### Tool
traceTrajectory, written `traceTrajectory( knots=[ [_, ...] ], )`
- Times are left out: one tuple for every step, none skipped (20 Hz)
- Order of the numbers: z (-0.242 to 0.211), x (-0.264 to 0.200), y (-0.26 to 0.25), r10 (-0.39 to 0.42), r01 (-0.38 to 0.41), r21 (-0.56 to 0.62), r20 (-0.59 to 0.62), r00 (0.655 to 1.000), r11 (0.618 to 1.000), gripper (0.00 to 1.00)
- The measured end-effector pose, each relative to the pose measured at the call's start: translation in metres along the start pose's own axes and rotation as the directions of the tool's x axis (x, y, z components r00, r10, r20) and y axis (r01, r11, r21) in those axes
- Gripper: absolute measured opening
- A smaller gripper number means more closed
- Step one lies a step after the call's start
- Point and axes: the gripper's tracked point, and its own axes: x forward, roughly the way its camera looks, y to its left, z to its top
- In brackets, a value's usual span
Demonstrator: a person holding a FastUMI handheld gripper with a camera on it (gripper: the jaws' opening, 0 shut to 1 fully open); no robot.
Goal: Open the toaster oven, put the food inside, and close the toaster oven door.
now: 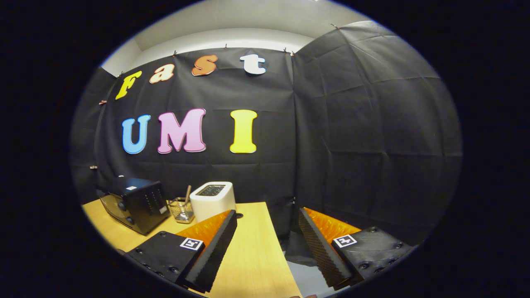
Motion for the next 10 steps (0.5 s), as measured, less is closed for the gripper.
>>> traceTrajectory(
  knots=[
    [0.02, 0.001, 0.018, 0.015, -0.015, 0.004, 0.018, 1.0, 1.0, 0.98],
    [0.035, 0.002, 0.037, 0.037, -0.037, 0.006, 0.03, 0.999, 0.999, 0.98],
    [0.047, 0.004, 0.06, 0.06, -0.06, -0.002, 0.035, 0.998, 0.998, 0.98],
    [0.058, 0.007, 0.079, 0.082, -0.081, -0.013, 0.048, 0.995, 0.997, 0.98],
    [0.067, 0.01, 0.093, 0.087, -0.086, -0.019, 0.048, 0.995, 0.996, 0.98],
    [0.069, 0.013, 0.108, 0.098, -0.098, -0.015, 0.032, 0.995, 0.995, 0.98],
    [0.07, 0.012, 0.124, 0.108, -0.108, -0.003, 0.021, 0.994, 0.994, 0.99],
    [0.073, 0.012, 0.135, 0.113, -0.113, 0.009, 0.016, 0.993, 0.994, 0.99],
    [0.076, 0.013, 0.143, 0.115, -0.116, 0.019, 0.017, 0.993, 0.993, 0.99],
    [0.078, 0.012, 0.149, 0.116, -0.117, 0.02, 0.018, 0.993, 0.993, 0.98]
  ],
)
